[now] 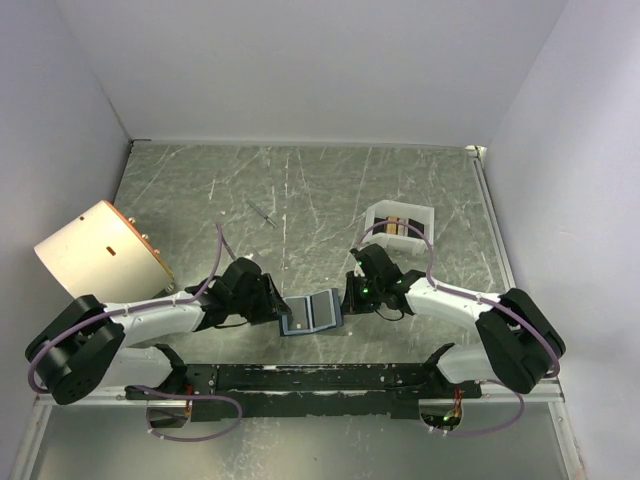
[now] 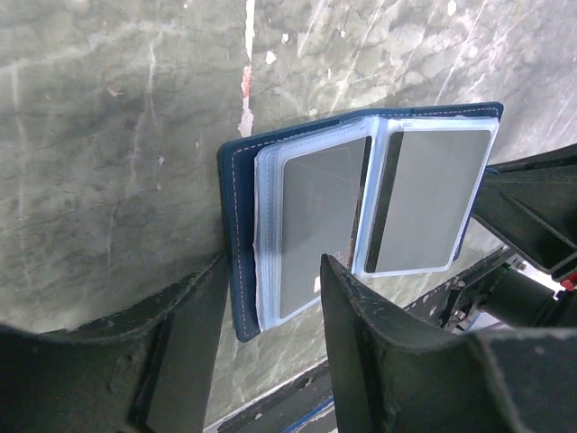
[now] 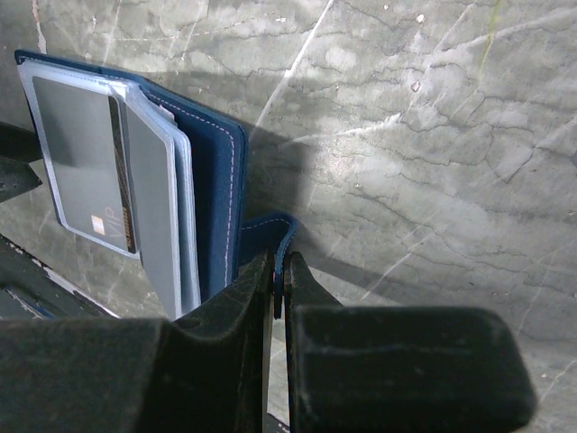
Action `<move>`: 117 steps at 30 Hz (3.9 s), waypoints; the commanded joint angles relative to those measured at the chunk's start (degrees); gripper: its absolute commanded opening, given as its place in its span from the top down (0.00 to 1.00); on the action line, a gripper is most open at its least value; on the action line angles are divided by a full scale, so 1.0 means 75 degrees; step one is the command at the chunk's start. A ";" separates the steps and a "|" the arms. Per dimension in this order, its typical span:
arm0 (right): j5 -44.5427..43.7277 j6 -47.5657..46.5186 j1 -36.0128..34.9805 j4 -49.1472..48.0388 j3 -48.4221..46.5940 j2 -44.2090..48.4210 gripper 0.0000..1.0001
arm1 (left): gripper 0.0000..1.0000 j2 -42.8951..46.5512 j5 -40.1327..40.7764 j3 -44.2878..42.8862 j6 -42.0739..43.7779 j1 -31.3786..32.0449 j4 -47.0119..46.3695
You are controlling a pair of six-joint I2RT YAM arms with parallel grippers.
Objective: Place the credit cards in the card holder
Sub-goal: Close the card holder at the center of the board.
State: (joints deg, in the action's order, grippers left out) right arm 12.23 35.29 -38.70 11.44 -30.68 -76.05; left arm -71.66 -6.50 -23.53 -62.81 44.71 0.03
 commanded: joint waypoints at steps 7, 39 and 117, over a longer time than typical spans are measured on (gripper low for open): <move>0.0026 0.0017 -0.0083 -0.0209 0.0071 -0.0120 1.00 | 0.51 0.0169 -0.0628 0.0168 -0.0287 -0.0020 -0.0770; 0.0013 0.0053 -0.0102 -0.0260 0.0071 -0.0192 1.00 | 0.65 0.0135 -0.1443 0.0556 -0.0885 -0.0027 -0.2335; -0.2791 -0.0153 -0.2195 0.0967 -0.2525 -0.1594 0.91 | 0.89 0.1993 0.0969 -0.1188 0.0147 -0.0020 0.3672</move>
State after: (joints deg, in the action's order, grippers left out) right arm -6.55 33.78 -54.98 18.39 -50.13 -89.01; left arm -57.54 -0.03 -31.46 -62.11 44.58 27.03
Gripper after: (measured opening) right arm 0.131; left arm 0.109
